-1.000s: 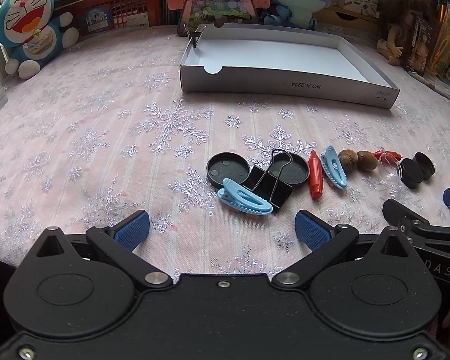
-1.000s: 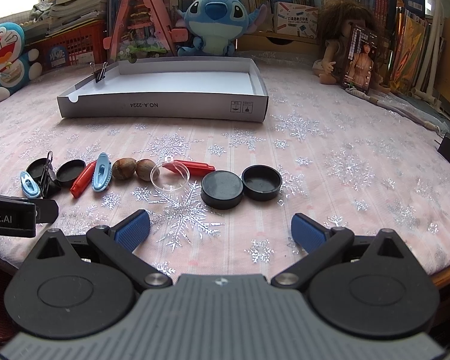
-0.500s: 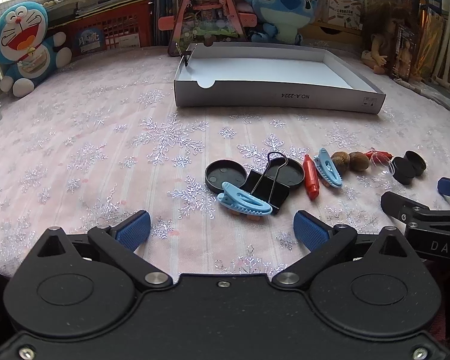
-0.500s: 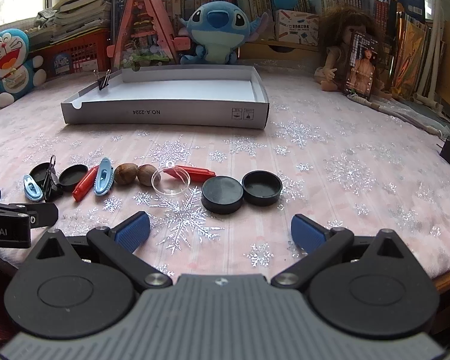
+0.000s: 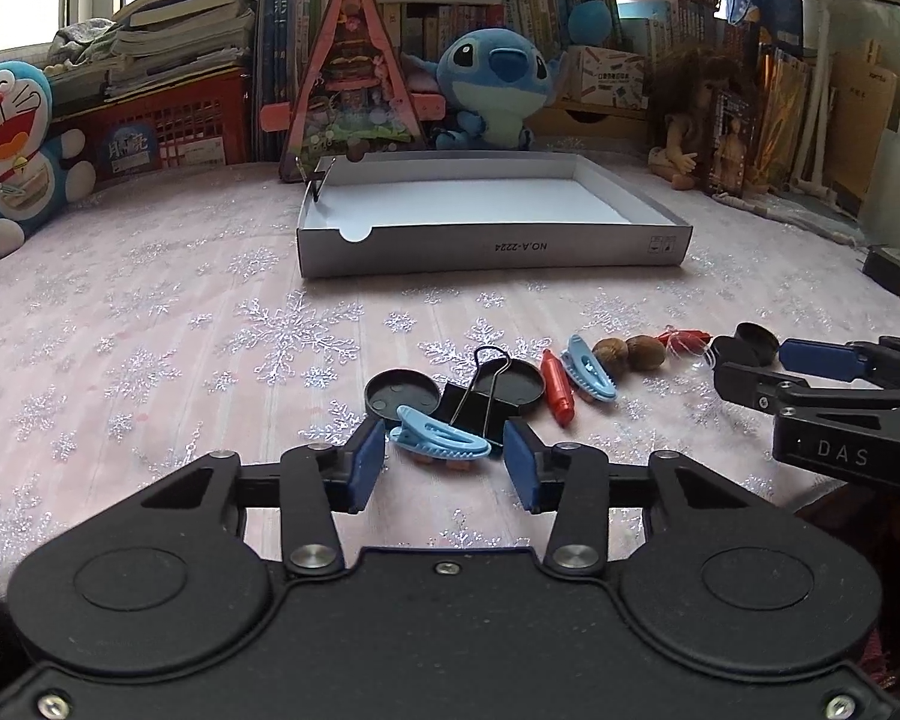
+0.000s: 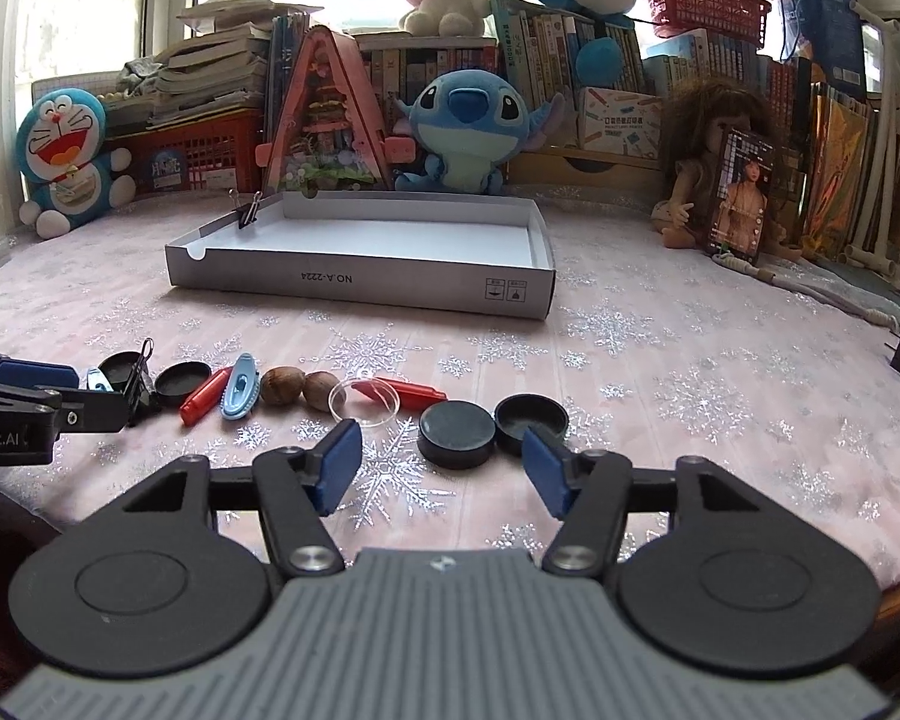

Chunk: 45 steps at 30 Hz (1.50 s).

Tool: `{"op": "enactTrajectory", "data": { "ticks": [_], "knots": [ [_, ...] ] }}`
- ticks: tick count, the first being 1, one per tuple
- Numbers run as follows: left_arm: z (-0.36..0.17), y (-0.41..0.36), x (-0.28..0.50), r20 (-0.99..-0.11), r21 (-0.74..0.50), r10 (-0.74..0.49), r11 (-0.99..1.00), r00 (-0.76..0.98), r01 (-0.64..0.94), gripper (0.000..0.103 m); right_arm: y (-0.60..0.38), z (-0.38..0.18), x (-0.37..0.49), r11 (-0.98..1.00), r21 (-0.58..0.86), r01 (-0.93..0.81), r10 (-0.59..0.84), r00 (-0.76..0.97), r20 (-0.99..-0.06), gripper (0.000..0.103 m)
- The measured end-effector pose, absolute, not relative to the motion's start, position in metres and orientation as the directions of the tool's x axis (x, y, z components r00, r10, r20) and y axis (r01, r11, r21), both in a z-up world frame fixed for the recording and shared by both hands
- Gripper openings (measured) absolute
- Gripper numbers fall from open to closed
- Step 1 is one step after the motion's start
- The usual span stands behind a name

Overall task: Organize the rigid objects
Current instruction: 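Grasp the light-blue plastic clip with the left tool while the right tool grasps a black round lid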

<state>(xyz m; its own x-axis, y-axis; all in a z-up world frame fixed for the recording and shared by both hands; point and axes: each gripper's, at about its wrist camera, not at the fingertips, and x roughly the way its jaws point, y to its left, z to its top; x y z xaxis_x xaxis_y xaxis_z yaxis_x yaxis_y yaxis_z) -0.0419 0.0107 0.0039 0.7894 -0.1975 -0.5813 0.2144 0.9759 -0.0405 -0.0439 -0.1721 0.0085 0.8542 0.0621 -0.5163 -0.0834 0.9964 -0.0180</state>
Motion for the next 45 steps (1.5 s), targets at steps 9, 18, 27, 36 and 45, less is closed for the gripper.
{"op": "enactTrajectory", "data": {
  "ticks": [9,18,27,36,45],
  "knots": [
    [-0.002,0.010,-0.041,-0.559,0.008,-0.206,0.967,0.803,0.254,0.042,-0.181,0.002,-0.030,0.998,0.023,-0.052,0.056,0.834,-0.549,0.048],
    [-0.008,0.009,-0.042,-0.535,0.083,-0.210,0.951,0.818,0.298,0.045,-0.180,0.000,-0.019,0.997,-0.005,-0.071,0.058,0.847,-0.528,0.049],
    [-0.004,0.012,-0.043,-0.558,0.006,-0.248,0.953,0.792,0.302,0.036,-0.177,0.002,-0.027,0.997,0.018,-0.077,0.076,0.859,-0.505,0.037],
    [0.019,0.017,-0.039,-0.524,-0.057,-0.230,0.970,0.820,0.236,0.036,-0.171,0.012,-0.026,0.998,-0.014,-0.057,0.042,0.857,-0.513,0.037],
    [0.029,0.008,-0.022,-0.530,-0.063,-0.211,0.976,0.822,0.210,0.036,-0.174,0.020,-0.017,1.000,0.015,-0.016,0.022,0.837,-0.547,0.037]
  ]
}}
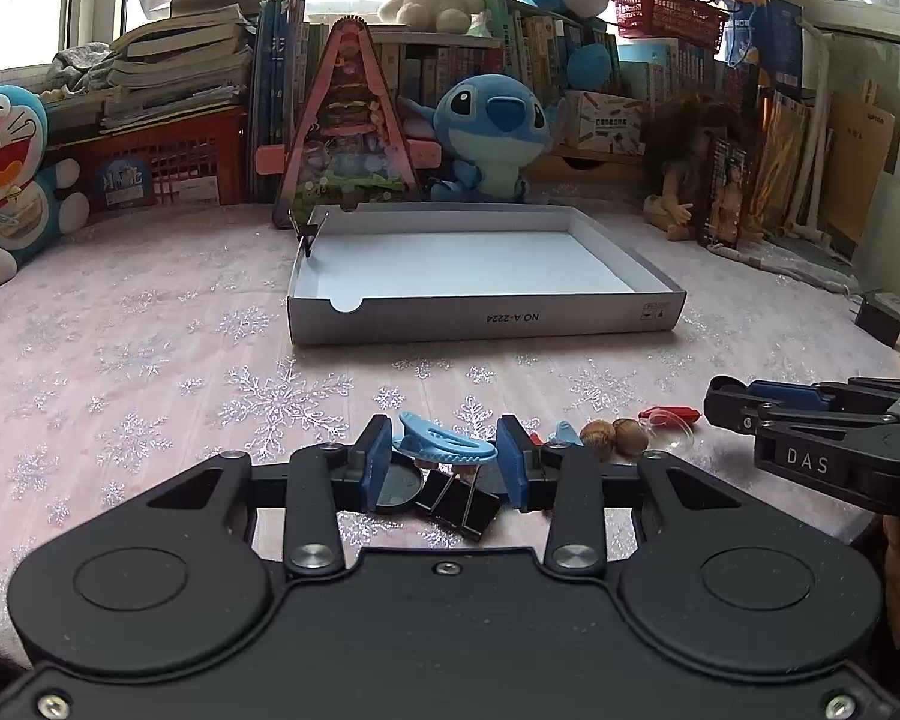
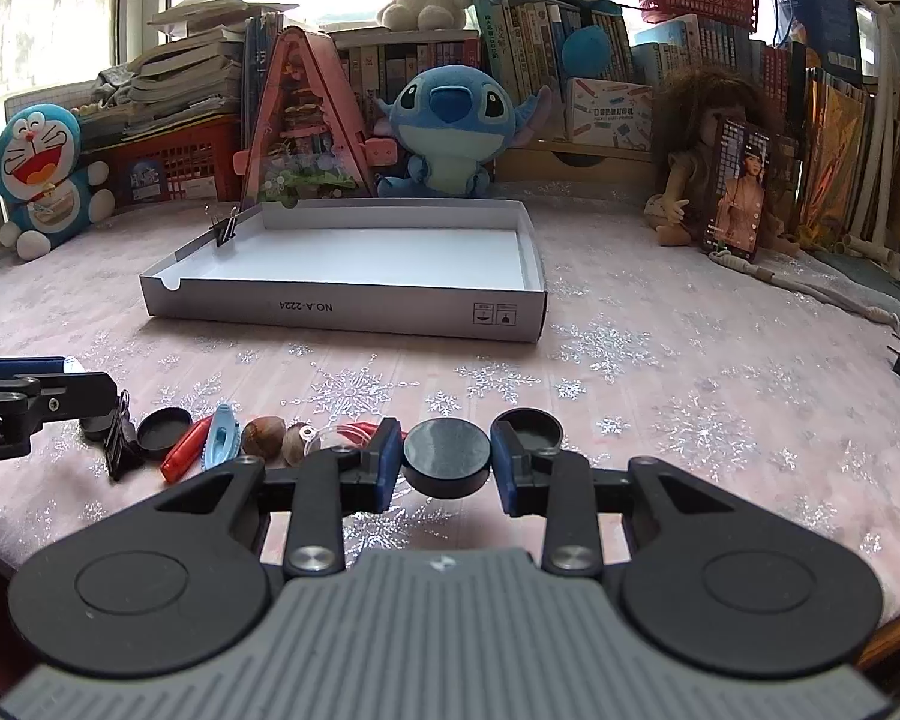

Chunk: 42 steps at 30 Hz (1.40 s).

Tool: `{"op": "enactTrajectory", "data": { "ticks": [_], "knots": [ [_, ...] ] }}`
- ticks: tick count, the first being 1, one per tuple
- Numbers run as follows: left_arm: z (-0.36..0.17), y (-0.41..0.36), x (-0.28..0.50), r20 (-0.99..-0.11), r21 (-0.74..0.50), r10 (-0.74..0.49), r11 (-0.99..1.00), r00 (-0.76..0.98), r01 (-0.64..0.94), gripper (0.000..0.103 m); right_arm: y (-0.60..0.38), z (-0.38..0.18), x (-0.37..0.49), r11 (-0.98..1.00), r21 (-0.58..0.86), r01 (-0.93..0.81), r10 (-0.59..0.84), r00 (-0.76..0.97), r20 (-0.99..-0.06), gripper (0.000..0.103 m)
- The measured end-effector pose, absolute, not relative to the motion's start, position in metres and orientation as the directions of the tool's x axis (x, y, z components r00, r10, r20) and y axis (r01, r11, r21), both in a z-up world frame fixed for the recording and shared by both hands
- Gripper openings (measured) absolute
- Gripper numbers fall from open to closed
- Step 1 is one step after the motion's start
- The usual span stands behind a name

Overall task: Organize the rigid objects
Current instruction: 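Carry both into the white tray and open both tools to release them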

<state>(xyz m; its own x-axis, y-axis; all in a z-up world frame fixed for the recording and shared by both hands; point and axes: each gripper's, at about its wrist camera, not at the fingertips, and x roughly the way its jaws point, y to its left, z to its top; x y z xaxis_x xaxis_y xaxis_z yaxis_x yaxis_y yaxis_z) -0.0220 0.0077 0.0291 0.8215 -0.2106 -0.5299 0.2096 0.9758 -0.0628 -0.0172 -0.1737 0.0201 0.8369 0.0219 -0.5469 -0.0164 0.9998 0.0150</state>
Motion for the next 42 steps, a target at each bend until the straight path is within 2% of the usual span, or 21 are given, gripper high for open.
{"op": "enactTrajectory", "data": {
  "ticks": [22,33,38,42],
  "knots": [
    [0.059,-0.010,0.041,-0.535,-0.080,-0.197,0.980,0.822,0.183,0.036,-0.177,0.039,0.026,0.996,0.084,-0.011,0.060,0.796,-0.602,0.037],
    [0.095,-0.005,0.138,-0.600,-0.160,-0.233,0.972,0.765,0.171,0.036,-0.183,0.078,0.097,0.994,0.097,-0.057,0.105,0.775,-0.623,0.037],
    [0.088,-0.005,0.187,-0.664,-0.242,-0.278,0.958,0.694,0.153,0.036,-0.188,0.081,0.142,0.987,0.134,-0.090,0.157,0.721,-0.675,0.037],
    [0.072,-0.008,0.209,-0.695,-0.225,-0.237,0.968,0.679,0.108,0.036,-0.188,0.073,0.170,0.987,0.130,-0.095,0.159,0.688,-0.708,0.037]
  ]
}}
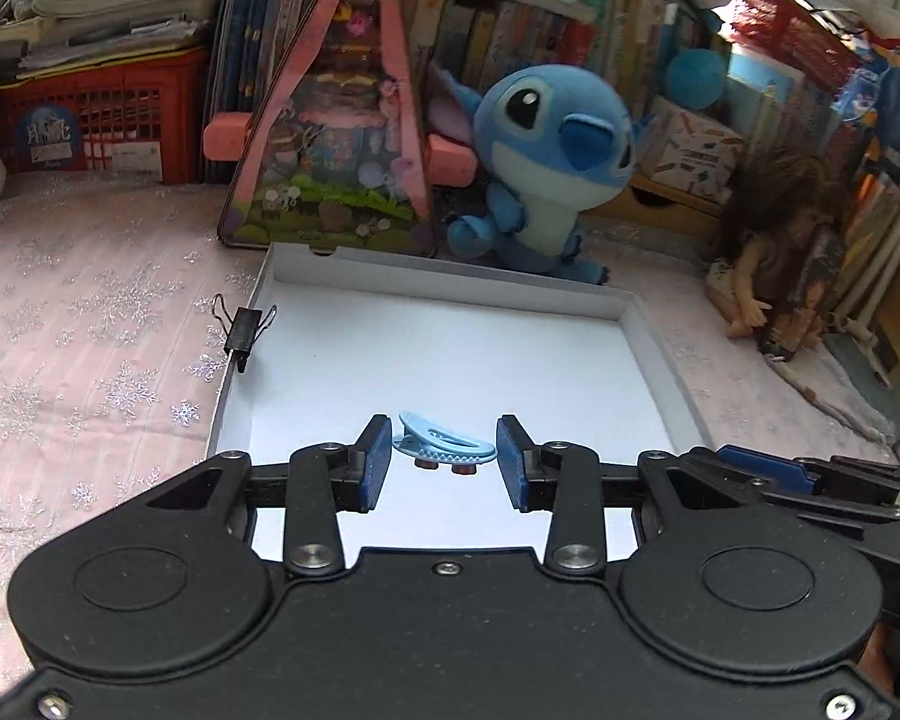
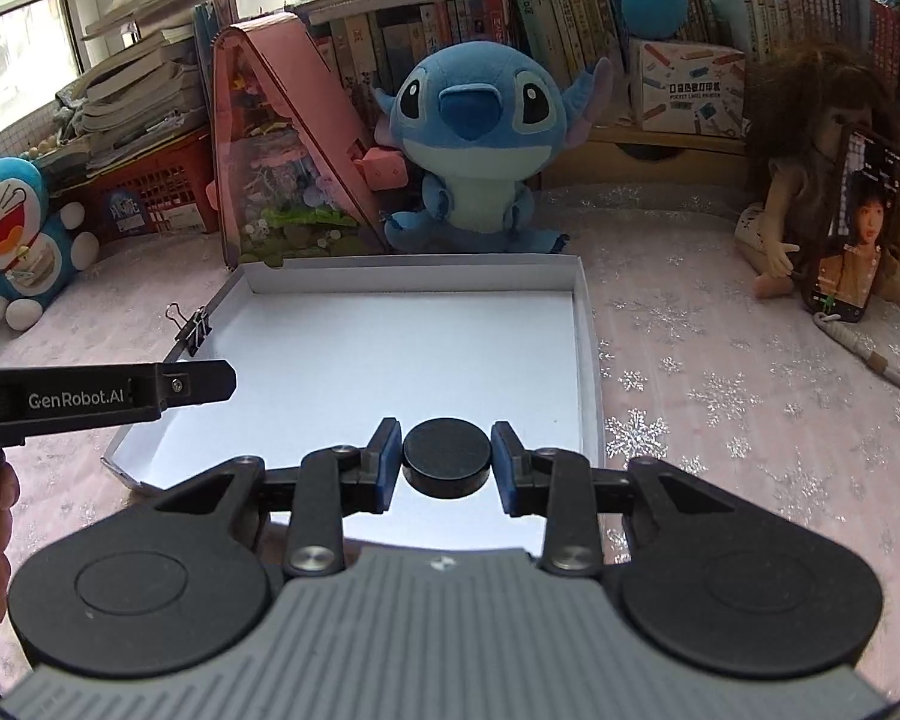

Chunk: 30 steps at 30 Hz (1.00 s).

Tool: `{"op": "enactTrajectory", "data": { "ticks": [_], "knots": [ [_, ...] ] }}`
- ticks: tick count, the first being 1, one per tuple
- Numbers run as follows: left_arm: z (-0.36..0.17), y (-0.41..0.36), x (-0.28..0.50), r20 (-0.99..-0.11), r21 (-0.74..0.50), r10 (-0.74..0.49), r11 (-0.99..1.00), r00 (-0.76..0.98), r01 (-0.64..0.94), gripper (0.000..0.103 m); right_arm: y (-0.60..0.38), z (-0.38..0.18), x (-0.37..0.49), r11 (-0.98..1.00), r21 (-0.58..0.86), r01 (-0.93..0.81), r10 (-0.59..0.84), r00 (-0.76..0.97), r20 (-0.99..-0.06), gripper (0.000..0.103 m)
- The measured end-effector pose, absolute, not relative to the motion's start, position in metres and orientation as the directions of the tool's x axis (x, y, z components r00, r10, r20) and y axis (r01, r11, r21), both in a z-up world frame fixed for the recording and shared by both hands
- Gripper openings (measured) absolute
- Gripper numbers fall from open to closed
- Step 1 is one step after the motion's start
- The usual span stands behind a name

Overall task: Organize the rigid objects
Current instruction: 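Carry both into the white tray and open both tools to release them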

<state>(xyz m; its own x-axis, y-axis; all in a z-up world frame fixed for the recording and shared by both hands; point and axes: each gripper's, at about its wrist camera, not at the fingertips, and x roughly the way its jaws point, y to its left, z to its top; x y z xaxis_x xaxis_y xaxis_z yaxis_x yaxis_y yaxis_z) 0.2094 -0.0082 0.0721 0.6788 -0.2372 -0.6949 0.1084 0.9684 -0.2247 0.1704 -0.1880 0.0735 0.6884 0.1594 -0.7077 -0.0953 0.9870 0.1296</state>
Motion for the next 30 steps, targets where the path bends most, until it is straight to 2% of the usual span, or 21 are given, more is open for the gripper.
{"op": "enactTrajectory", "data": {
  "ticks": [13,27,30],
  "knots": [
    [0.031,-0.018,0.230,-0.745,-0.155,-0.170,0.985,0.645,0.081,0.036,-0.181,0.031,0.209,0.992,0.108,-0.062,0.123,0.622,-0.773,0.037],
    [0.015,-0.023,0.225,-0.745,-0.112,-0.149,0.989,0.650,0.099,0.036,-0.171,0.020,0.208,0.994,0.044,-0.102,0.098,0.627,-0.773,0.037],
    [0.016,-0.024,0.225,-0.743,-0.106,-0.144,0.990,0.654,0.098,0.036,-0.171,0.021,0.206,0.994,0.035,-0.103,0.093,0.636,-0.766,0.043]
  ]
}}
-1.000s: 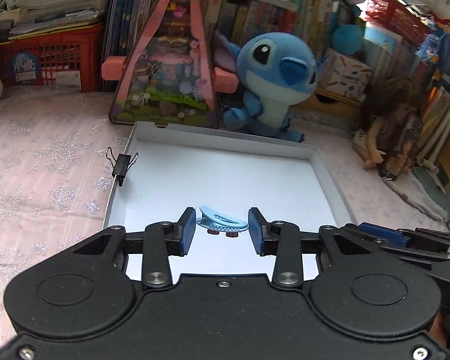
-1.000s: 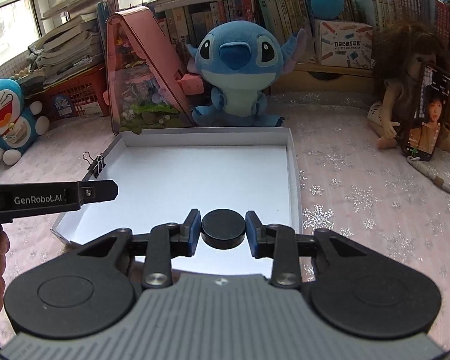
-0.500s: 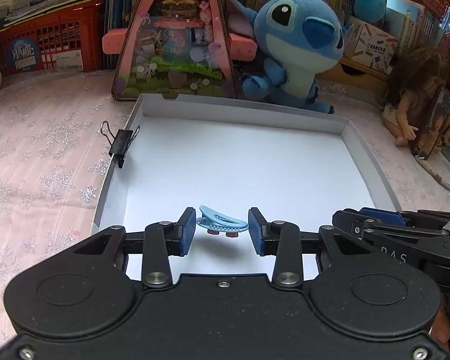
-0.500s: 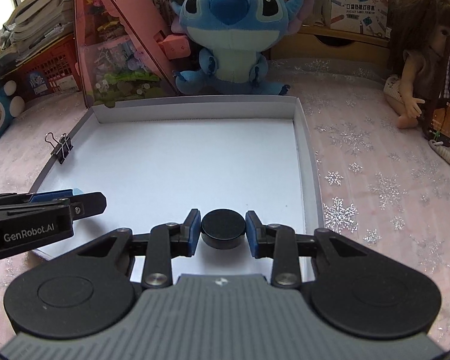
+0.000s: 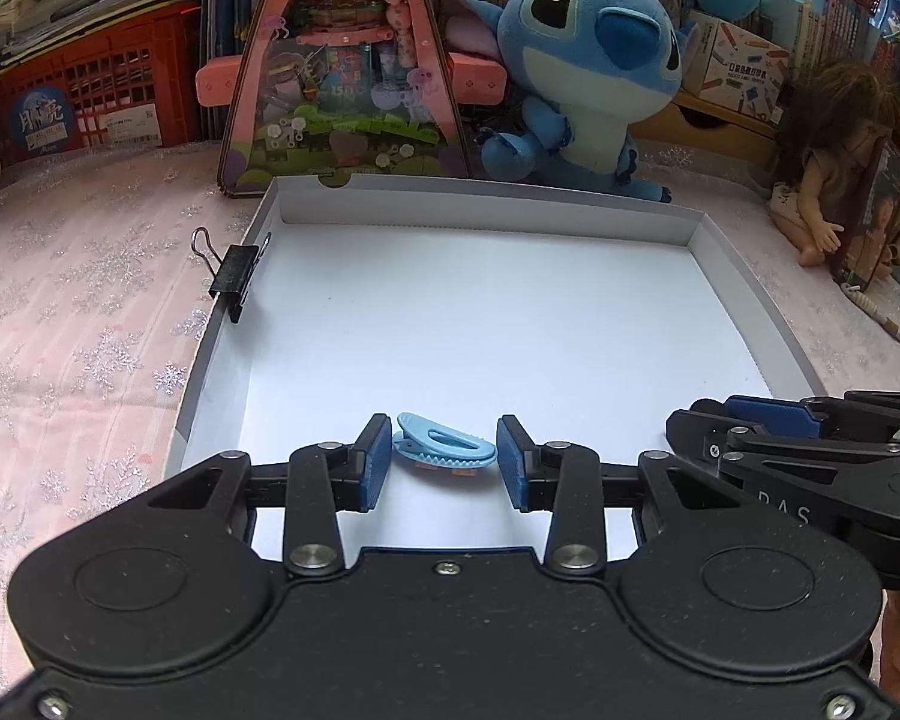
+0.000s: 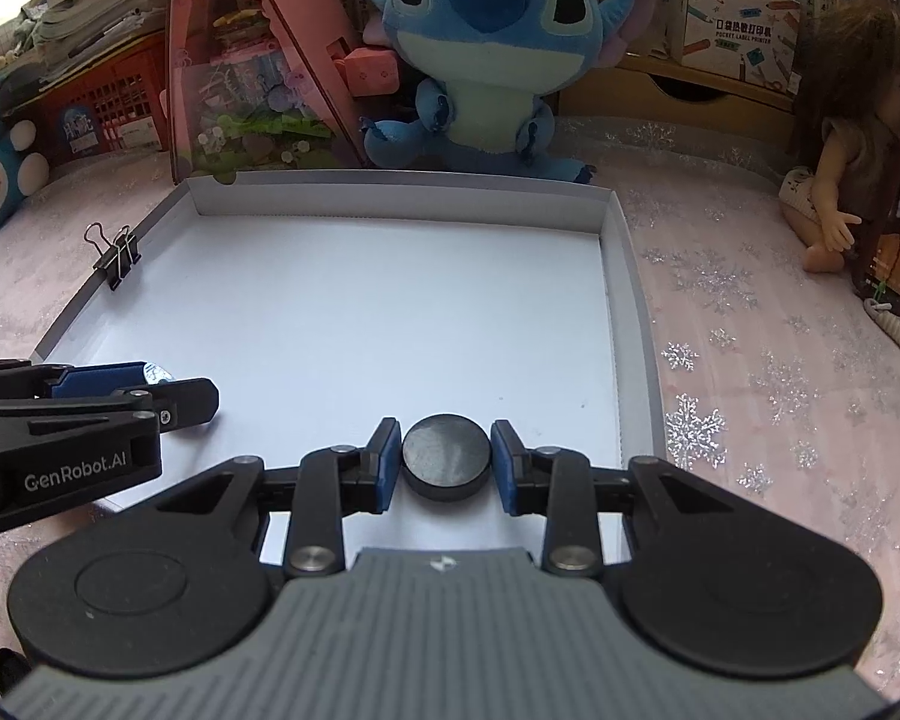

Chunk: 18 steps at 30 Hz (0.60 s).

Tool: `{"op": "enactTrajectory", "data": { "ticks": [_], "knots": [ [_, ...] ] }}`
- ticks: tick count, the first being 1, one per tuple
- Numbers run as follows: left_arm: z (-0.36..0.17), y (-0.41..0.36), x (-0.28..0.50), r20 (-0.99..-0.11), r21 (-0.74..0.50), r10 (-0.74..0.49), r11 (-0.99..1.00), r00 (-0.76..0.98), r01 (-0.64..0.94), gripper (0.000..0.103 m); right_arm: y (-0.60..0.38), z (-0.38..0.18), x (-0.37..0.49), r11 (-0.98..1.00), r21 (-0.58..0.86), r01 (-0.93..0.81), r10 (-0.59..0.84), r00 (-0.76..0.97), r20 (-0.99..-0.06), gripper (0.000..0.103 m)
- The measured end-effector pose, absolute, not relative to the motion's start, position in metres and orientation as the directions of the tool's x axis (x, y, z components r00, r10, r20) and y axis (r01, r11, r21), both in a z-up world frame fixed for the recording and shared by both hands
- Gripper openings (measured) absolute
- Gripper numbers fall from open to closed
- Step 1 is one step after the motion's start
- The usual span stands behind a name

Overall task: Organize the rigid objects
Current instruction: 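Carry both into the white tray and open both tools to release them, then withdraw both open tools from the tray back toward the remaining objects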

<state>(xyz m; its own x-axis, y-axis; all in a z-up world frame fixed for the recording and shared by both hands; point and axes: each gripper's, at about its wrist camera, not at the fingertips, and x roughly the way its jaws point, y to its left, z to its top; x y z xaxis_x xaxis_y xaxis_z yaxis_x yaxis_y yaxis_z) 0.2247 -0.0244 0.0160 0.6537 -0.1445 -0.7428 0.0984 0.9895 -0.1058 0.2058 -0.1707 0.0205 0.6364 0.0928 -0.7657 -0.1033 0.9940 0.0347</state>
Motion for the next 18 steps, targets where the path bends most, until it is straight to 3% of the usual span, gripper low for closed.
{"op": "enactTrajectory", "data": {
  "ticks": [2,3,12,18],
  "knots": [
    [0.018,-0.024,0.223,-0.738,-0.107,-0.147,0.989,0.659,0.101,0.036,-0.170,0.023,0.203,0.993,0.031,-0.110,0.096,0.652,-0.753,0.045],
    [0.020,-0.024,0.222,-0.732,-0.102,-0.146,0.989,0.666,0.105,0.038,-0.170,0.025,0.201,0.993,0.029,-0.113,0.097,0.660,-0.745,0.054],
    [0.044,-0.020,0.189,-0.659,-0.075,-0.163,0.986,0.734,0.151,0.069,-0.177,0.047,0.172,0.991,0.019,-0.132,0.110,0.730,-0.675,0.072],
    [0.056,-0.020,0.156,-0.612,-0.059,-0.199,0.977,0.766,0.207,0.078,-0.183,0.057,0.145,0.991,0.019,-0.135,0.118,0.778,-0.618,0.086]
  ]
}}
